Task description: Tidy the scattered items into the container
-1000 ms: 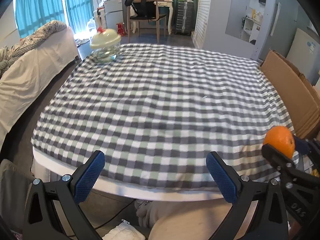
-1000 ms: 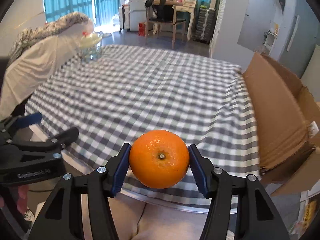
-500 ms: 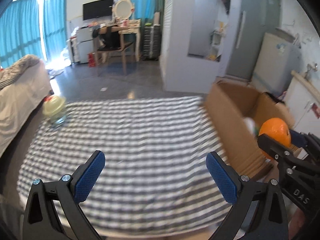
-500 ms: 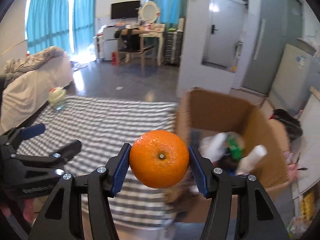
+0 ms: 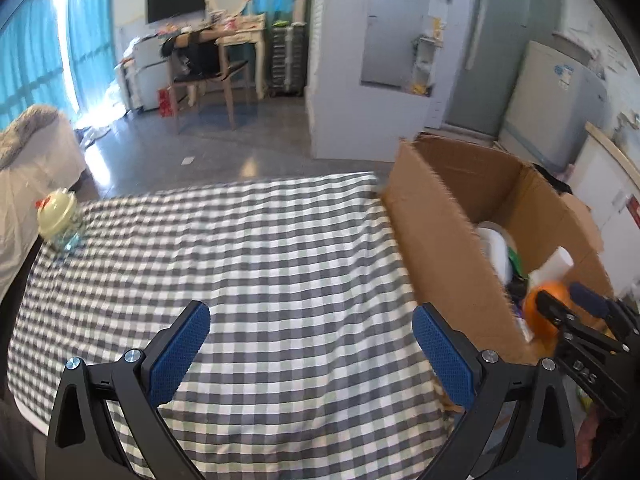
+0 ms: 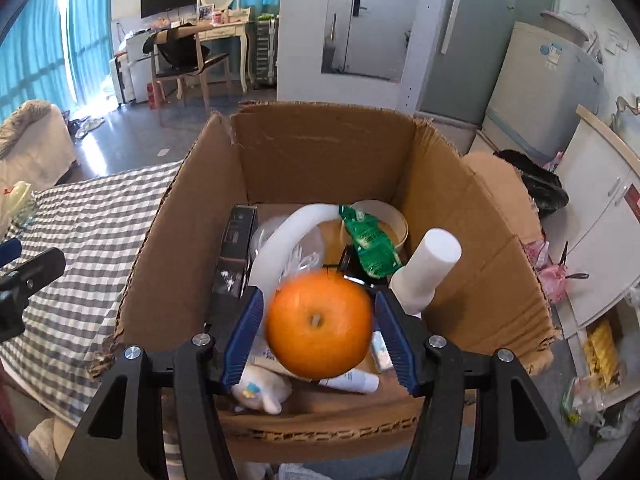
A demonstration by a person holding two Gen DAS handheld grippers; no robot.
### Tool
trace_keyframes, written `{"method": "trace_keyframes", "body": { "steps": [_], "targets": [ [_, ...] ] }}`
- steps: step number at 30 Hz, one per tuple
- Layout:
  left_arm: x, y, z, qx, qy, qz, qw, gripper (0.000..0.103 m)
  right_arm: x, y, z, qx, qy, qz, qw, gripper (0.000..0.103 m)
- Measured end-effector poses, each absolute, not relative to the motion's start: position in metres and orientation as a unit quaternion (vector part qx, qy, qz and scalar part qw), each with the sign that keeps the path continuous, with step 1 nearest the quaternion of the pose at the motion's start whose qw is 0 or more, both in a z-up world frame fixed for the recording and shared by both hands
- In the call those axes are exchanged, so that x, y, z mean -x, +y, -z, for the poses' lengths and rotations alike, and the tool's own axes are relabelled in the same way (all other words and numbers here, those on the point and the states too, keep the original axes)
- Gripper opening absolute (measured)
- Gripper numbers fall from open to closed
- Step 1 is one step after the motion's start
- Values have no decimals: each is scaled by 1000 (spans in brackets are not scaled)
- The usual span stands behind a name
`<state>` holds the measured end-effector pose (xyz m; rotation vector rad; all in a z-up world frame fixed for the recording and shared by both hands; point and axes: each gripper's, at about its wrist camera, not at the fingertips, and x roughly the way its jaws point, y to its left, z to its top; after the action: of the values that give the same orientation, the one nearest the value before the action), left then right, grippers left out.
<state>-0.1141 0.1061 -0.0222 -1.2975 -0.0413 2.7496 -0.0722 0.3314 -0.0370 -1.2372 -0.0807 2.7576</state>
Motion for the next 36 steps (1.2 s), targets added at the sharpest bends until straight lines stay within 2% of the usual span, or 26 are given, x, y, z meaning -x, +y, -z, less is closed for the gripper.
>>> {"method": "trace_keyframes", "body": {
  "steps": [1,2,8,14,22,36],
  "targets": [
    [115,102,23,429,-20,-902,45,103,71,331,34,401,-27,-914,59,78],
    [115,97,25,430,-27,-901,38,103,70,331,30,394,-27,-917,58,80],
    [102,73,13,412,-29,-911,-7,103,62,315,9,368,-38,-928,46,82],
    [74,64,-15,362,-1,-932,-29,103,47,281,-24,323,-46,-945,6,93],
    [54,63,1,360,21,-932,-31,103,38,245,-11,324,-51,-943,-48,94],
    [50,66,3,357,9,-934,-22,103,38,259,6,351,-19,-935,-40,94]
  ]
}}
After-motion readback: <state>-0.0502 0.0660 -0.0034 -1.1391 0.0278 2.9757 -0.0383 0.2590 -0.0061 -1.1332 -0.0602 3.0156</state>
